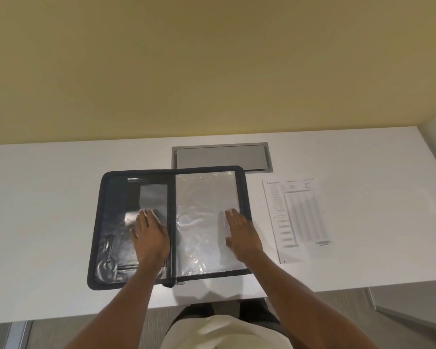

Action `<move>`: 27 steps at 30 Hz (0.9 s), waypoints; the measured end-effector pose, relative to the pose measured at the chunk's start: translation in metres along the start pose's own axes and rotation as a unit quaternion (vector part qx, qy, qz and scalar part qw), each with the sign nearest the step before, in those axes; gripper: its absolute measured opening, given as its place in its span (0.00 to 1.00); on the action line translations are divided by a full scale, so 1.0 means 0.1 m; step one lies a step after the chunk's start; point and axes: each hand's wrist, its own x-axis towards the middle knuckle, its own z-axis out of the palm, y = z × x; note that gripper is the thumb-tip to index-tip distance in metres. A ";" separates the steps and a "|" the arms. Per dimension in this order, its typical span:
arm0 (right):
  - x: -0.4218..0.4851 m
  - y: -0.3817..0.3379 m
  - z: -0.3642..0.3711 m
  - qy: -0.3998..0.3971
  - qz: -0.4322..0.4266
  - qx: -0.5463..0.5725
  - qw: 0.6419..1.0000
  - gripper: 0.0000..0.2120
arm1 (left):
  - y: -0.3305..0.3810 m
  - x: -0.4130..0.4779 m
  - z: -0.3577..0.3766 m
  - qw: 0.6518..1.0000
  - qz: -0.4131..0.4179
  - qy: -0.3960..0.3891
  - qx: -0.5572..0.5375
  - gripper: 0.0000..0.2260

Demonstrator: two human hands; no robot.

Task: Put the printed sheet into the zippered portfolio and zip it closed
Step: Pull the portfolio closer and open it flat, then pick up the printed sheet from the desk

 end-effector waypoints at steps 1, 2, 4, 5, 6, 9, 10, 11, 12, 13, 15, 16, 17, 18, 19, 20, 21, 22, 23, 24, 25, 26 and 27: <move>0.00 0.12 -0.07 0.007 0.007 0.002 1.000 0.42 | 0.18 -0.04 0.05 1.000 0.008 -0.001 -0.006 0.25; 0.00 0.24 -0.13 0.018 0.013 0.000 1.000 0.42 | 0.36 -0.07 0.10 1.000 0.014 -0.003 -0.013 0.26; -0.01 0.51 -0.26 0.033 0.023 -0.006 0.999 0.40 | 0.75 -0.14 0.21 0.999 0.028 -0.012 -0.021 0.27; -0.01 0.65 -0.32 0.034 0.029 -0.008 0.999 0.40 | 0.94 -0.18 0.28 0.999 0.037 -0.017 -0.025 0.28; 0.00 0.80 -0.38 0.032 0.034 -0.011 0.999 0.39 | 1.14 -0.23 0.35 0.998 0.045 -0.021 -0.031 0.28; 0.01 1.22 -0.54 0.030 0.058 -0.018 0.998 0.38 | 1.73 -0.35 0.56 0.996 0.064 -0.037 -0.055 0.28; 0.00 1.35 -0.58 0.030 0.070 -0.014 0.997 0.38 | 1.90 -0.39 0.63 0.995 0.072 -0.043 -0.057 0.27; 0.00 1.48 -0.63 0.031 0.081 -0.008 0.996 0.38 | 2.07 -0.43 0.70 0.994 0.079 -0.048 -0.059 0.27; -0.01 1.60 -0.66 0.033 0.089 -0.004 0.995 0.38 | 2.22 -0.47 0.77 0.993 0.084 -0.054 -0.065 0.27; -0.01 1.72 -0.69 0.033 0.096 0.000 0.995 0.38 | 2.37 -0.50 0.84 0.992 0.086 -0.059 -0.072 0.27; -0.03 1.96 -0.75 0.027 0.112 0.010 0.993 0.39 | 2.63 -0.58 0.97 0.990 0.088 -0.069 -0.084 0.27; -0.04 2.07 -0.76 0.025 0.119 0.015 0.992 0.39 | 2.75 -0.62 1.03 0.989 0.088 -0.073 -0.090 0.27; -0.05 2.17 -0.77 0.023 0.127 0.020 0.991 0.38 | 2.85 -0.66 1.09 0.988 0.088 -0.077 -0.096 0.27; -0.07 2.27 -0.78 0.023 0.136 0.028 0.990 0.38 | 2.93 -0.69 1.14 0.987 0.090 -0.081 -0.102 0.27; -0.08 2.36 -0.79 0.025 0.145 0.037 0.988 0.38 | 3.01 -0.72 1.20 0.986 0.094 -0.087 -0.106 0.27; -0.10 2.44 -0.79 0.029 0.155 0.046 0.986 0.37 | 3.07 -0.74 1.25 0.985 0.097 -0.094 -0.108 0.27; -0.12 2.52 -0.79 0.035 0.167 0.054 0.984 0.36 | 3.13 -0.77 1.30 0.984 0.095 -0.103 -0.111 0.27; -0.14 2.59 -0.78 0.041 0.181 0.063 0.981 0.35 | 3.17 -0.81 1.35 0.984 0.085 -0.111 -0.113 0.28; -0.15 2.66 -0.78 0.045 0.198 0.075 0.976 0.34 | 3.21 -0.85 1.40 0.984 0.067 -0.118 -0.118 0.28; -0.16 2.70 -0.77 0.046 0.218 0.092 0.970 0.33 | 3.24 -0.89 1.43 0.983 0.044 -0.124 -0.126 0.28; -0.17 2.74 -0.77 0.044 0.238 0.111 0.964 0.31 | 3.27 -0.93 1.46 0.982 0.020 -0.129 -0.133 0.28; -0.18 2.77 -0.76 0.041 0.253 0.130 0.958 0.30 | 3.31 -0.96 1.49 0.982 0.000 -0.129 -0.137 0.29; -0.18 2.79 -0.74 0.040 0.258 0.145 0.954 0.30 | 3.34 -1.00 1.50 0.983 -0.015 -0.125 -0.136 0.29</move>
